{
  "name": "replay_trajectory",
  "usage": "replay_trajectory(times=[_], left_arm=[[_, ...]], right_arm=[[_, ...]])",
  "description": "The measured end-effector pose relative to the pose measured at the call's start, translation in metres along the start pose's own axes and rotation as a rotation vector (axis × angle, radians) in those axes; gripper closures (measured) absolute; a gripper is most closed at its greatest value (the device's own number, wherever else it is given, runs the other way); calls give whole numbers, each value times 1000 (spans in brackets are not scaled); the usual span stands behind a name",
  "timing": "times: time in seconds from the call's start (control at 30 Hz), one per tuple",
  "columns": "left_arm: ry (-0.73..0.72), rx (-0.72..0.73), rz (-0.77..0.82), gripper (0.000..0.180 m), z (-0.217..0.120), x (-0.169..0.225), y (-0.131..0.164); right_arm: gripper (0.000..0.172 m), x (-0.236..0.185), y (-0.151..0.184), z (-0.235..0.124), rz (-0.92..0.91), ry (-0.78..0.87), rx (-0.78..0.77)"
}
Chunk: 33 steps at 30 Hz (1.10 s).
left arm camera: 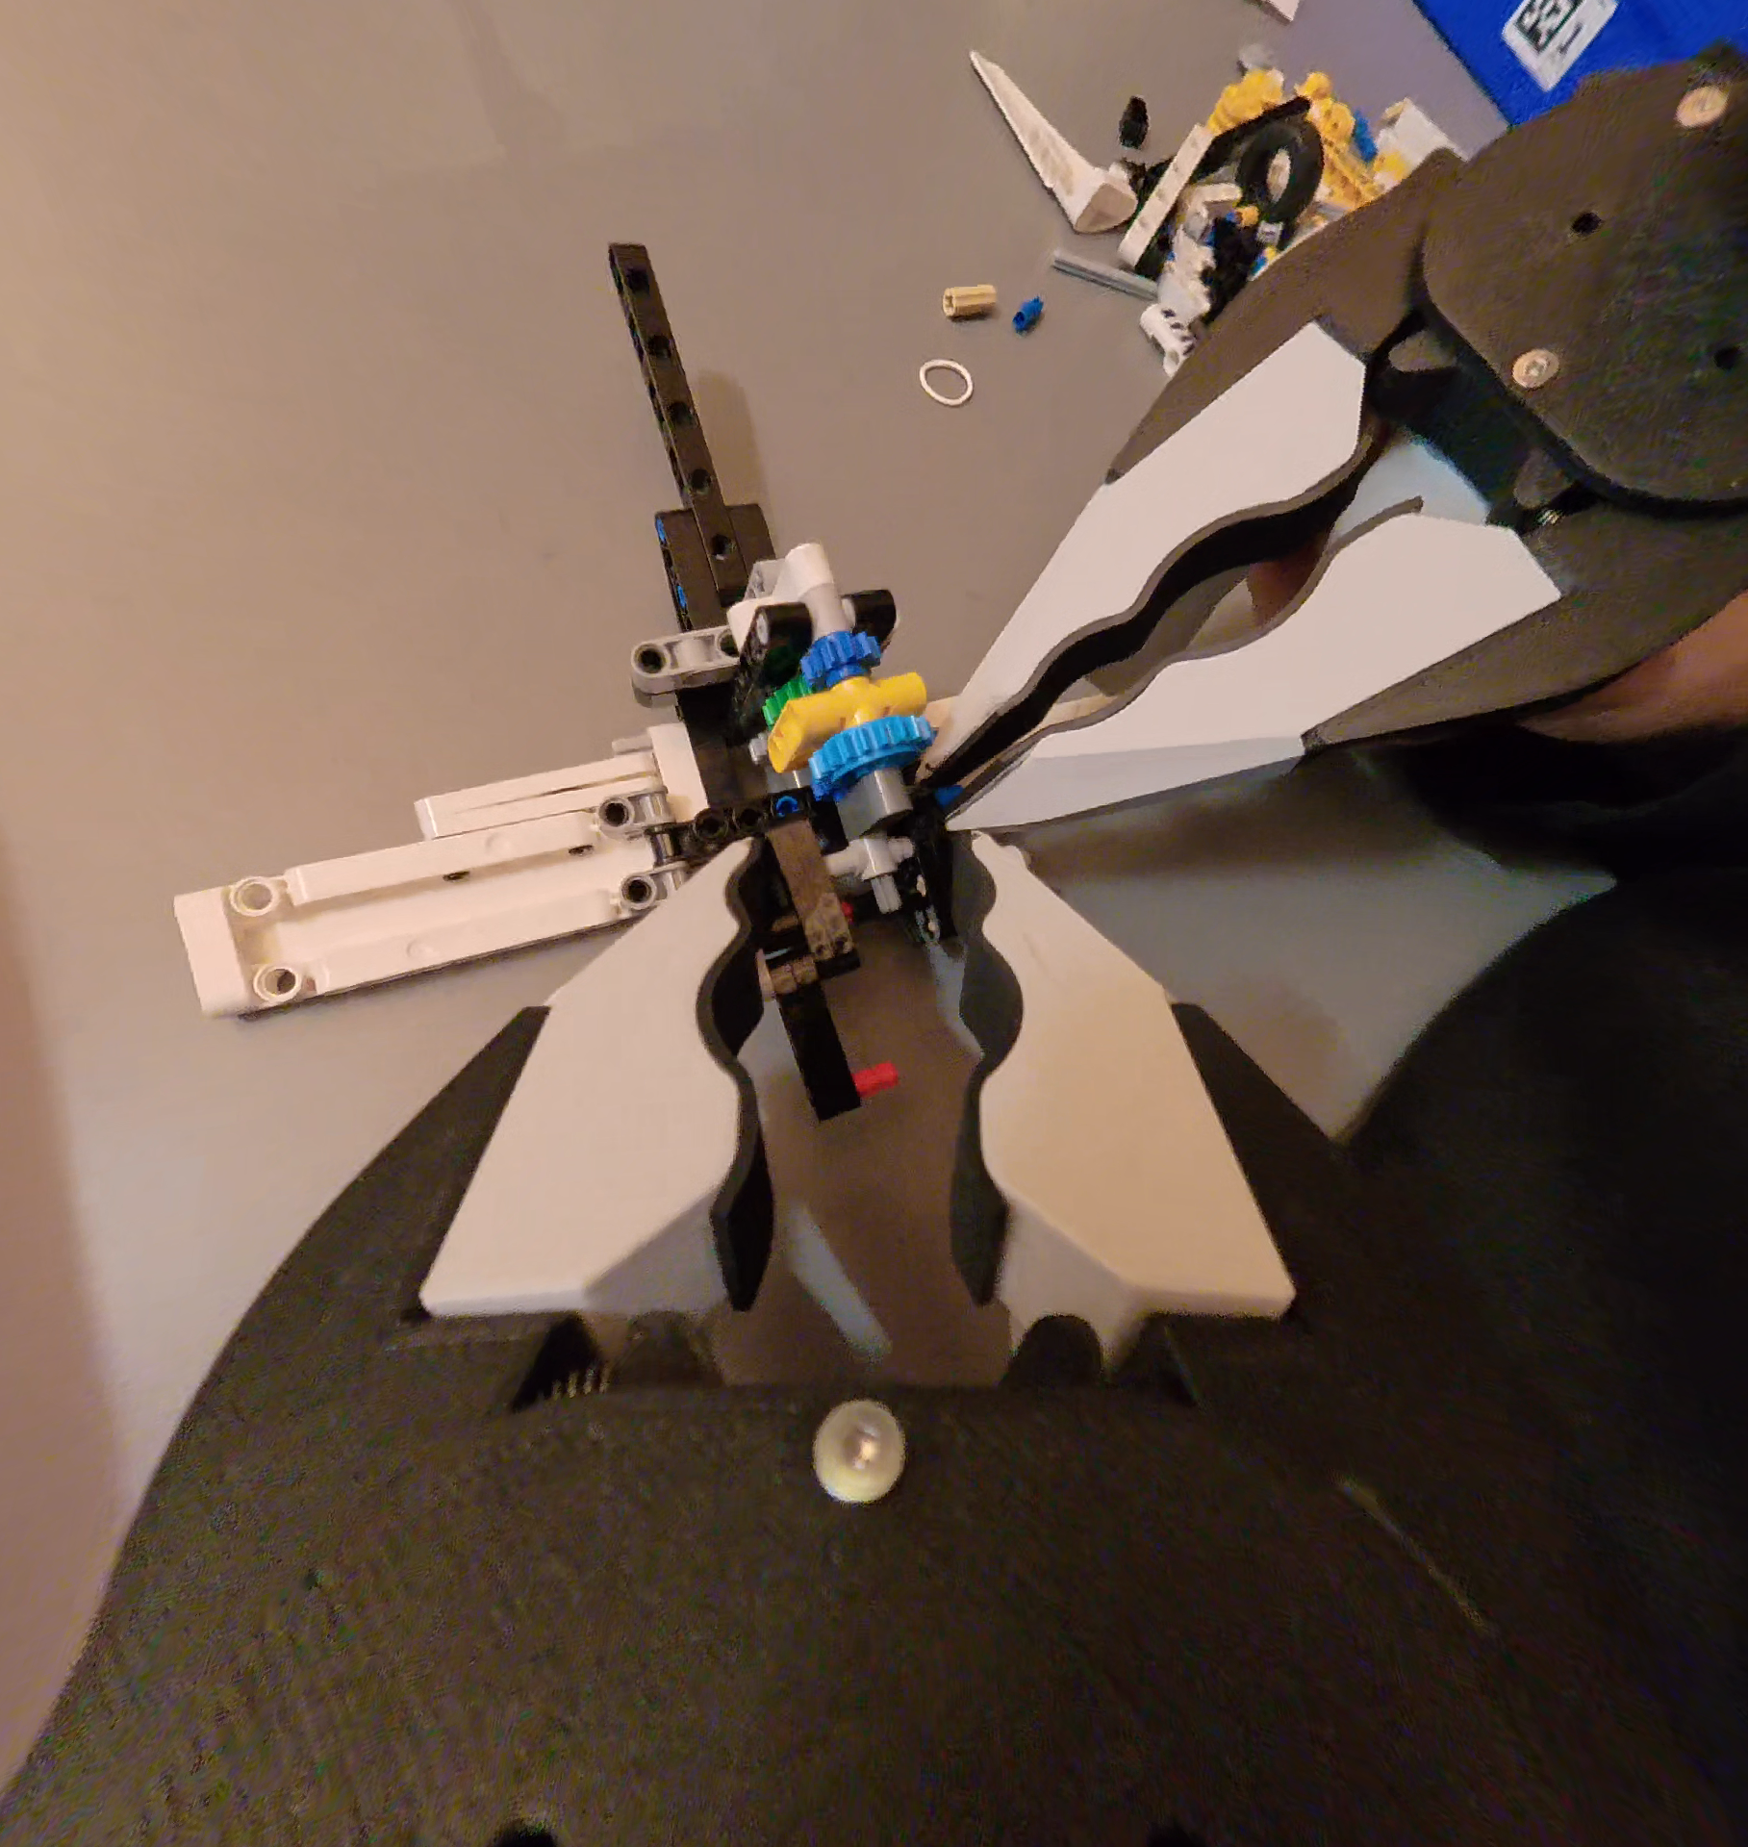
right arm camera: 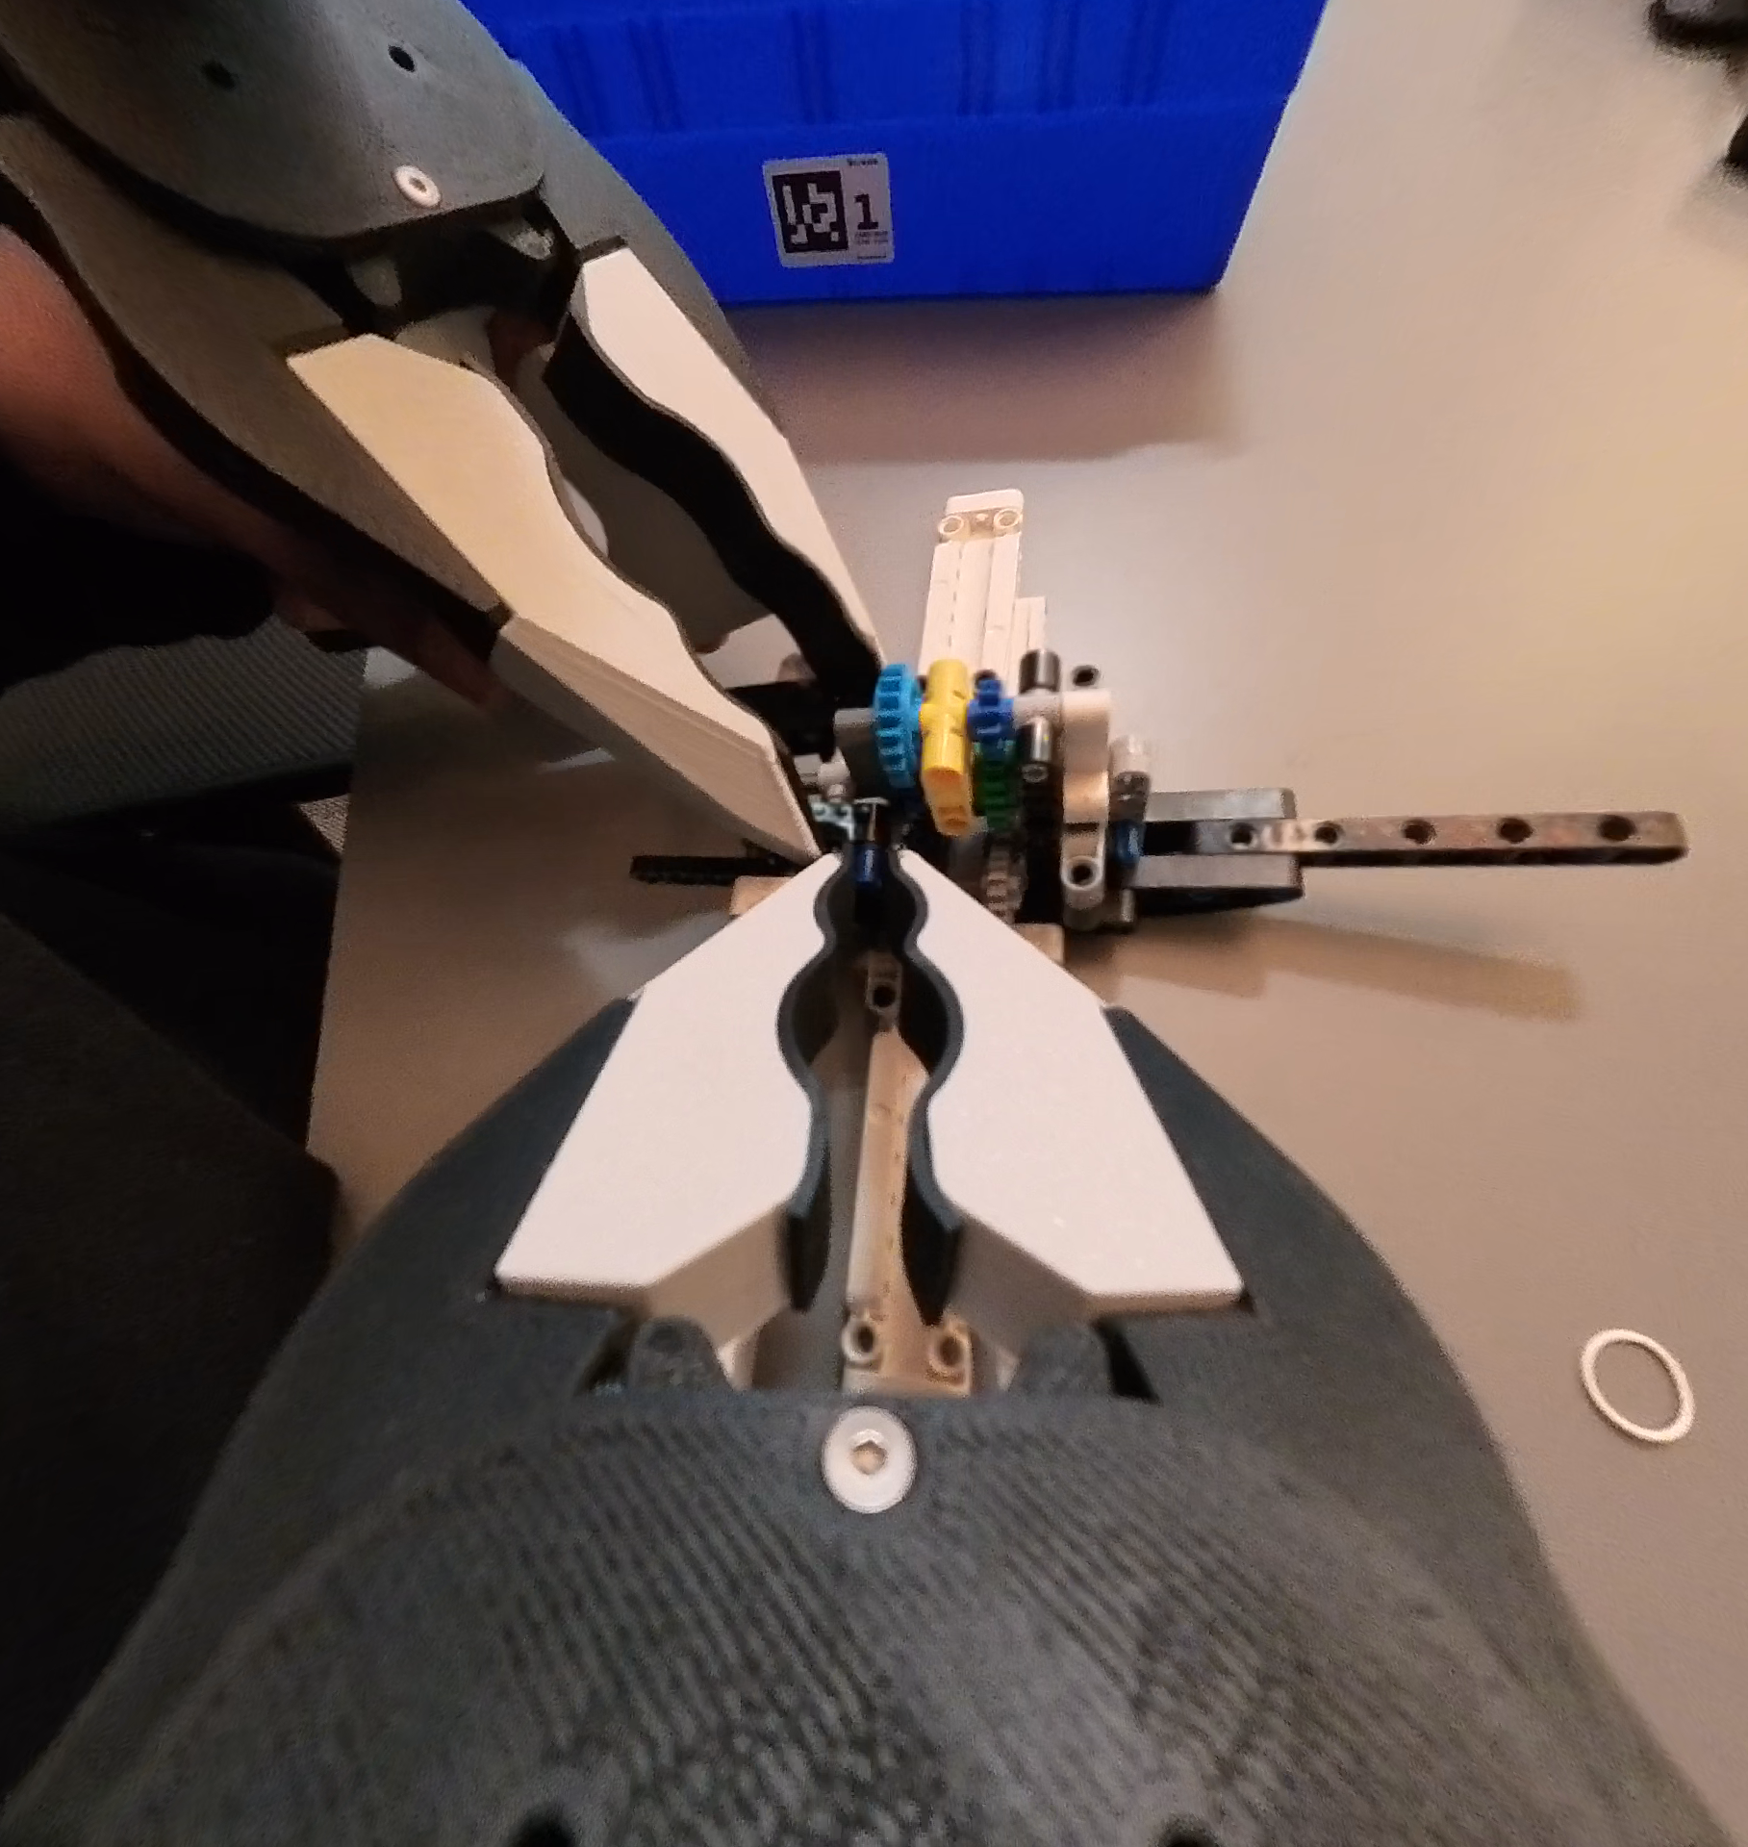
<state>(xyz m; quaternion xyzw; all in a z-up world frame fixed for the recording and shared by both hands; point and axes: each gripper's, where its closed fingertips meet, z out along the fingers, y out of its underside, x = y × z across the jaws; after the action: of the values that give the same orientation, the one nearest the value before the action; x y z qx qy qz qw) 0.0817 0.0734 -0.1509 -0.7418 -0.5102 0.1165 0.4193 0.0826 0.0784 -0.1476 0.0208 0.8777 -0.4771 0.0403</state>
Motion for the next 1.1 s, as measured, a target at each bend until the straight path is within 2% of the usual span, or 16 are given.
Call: replay_trajectory(times=[0.13,0.33,0.43,0.6,0.77,0.8,0.83,0.87,0.93,0.97,1.03,1.1], left_arm=[[-55,4,39,146,2,-2,-2],[-142,94,-18,150,7,-12,-5],[-176,117,-30,150,7,-11,-7],[-211,128,-33,149,11,-12,-6],[-228,122,-18,149,14,-8,-5],[-267,117,-18,157,12,-13,-4],[-451,124,18,158,-4,-45,-3],[-563,109,5,156,-24,-75,5],[-396,170,-218,157,-38,-87,13],[-364,161,-215,157,-39,-83,14],[-411,110,-106,157,-31,-74,11],[-361,136,-103,157,-17,-62,3]], right_arm=[[170,2,0,0,-11,7,-5],[170,10,2,3,-91,158,-56],[170,11,0,1,26,109,-14],[169,15,5,1,11,154,-22],[169,14,8,-5,118,95,14],[170,14,10,-6,101,105,3],[169,17,16,-10,55,145,-34],[170,23,24,-19,-8,212,-81],[169,26,34,-40,-17,243,-64],[169,25,37,-47,17,221,-49],[169,28,41,-54,27,222,-47],[169,32,31,-55,38,217,3]])
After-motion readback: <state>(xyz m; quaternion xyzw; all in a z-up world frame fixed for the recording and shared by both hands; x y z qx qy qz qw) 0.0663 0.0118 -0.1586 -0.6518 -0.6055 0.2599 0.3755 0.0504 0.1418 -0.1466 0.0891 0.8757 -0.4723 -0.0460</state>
